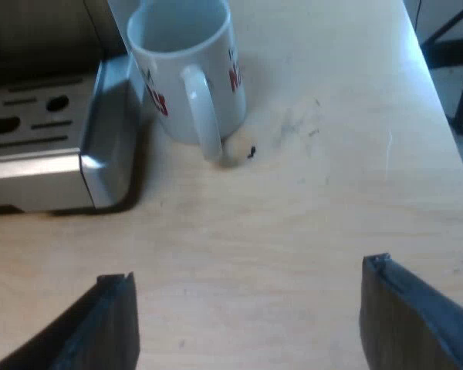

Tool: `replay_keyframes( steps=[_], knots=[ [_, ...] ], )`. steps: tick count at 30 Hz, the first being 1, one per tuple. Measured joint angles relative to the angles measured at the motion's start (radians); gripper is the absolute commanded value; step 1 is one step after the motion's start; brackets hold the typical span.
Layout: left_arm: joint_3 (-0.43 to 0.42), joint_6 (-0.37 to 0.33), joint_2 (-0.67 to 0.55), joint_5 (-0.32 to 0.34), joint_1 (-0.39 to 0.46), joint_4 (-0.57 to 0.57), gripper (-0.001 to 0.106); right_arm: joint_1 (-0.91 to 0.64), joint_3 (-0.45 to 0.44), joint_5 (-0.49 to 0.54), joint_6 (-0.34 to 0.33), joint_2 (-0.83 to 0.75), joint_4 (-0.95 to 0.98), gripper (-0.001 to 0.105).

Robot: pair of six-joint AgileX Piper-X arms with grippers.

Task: Place mug into machine

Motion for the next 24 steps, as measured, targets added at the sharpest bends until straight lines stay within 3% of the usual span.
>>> replay_keyframes(
  steps=[10,17,24],
  knots=[
    [-0.075,-0.018,0.076,0.030,-0.079,-0.051,0.079,0.000,-0.085,-0.039,0.000,0.104,0.000,0.062],
    [-0.142,-0.020,0.184,0.034,-0.173,-0.136,0.079,0.000,-0.227,-0.112,-0.130,0.308,0.000,0.062],
    [-0.155,-0.020,0.279,0.046,-0.280,-0.202,0.079,0.000,-0.281,-0.196,-0.153,0.400,0.000,0.062]
  ],
)
